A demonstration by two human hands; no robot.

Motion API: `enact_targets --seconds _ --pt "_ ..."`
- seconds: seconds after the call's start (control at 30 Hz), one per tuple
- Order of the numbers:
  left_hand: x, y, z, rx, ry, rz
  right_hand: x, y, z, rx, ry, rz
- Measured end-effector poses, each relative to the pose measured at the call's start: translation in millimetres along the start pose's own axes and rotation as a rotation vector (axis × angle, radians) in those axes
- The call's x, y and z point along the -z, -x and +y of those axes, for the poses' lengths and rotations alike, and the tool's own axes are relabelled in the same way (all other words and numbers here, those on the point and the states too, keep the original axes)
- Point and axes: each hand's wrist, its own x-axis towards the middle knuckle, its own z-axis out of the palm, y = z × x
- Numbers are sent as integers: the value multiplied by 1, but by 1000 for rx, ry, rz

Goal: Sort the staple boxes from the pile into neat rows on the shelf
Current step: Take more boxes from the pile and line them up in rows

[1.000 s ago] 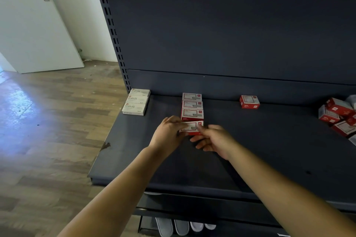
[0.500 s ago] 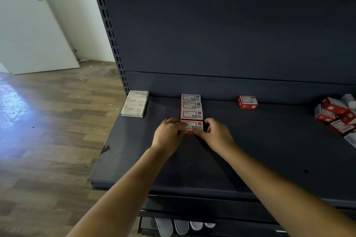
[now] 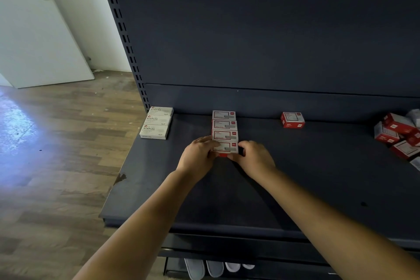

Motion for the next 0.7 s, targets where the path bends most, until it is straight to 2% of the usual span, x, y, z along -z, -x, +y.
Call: enact_targets --seconds 0.23,0.37,0.7 --pt "-3 2 23 -77 -122 42 11 7 -1 64 213 28" --pt "-13 0 48 -136 -76 74 23 16 13 109 203 29" --pt "-61 -17 123 -168 -113 -33 68 49 88 93 184 47"
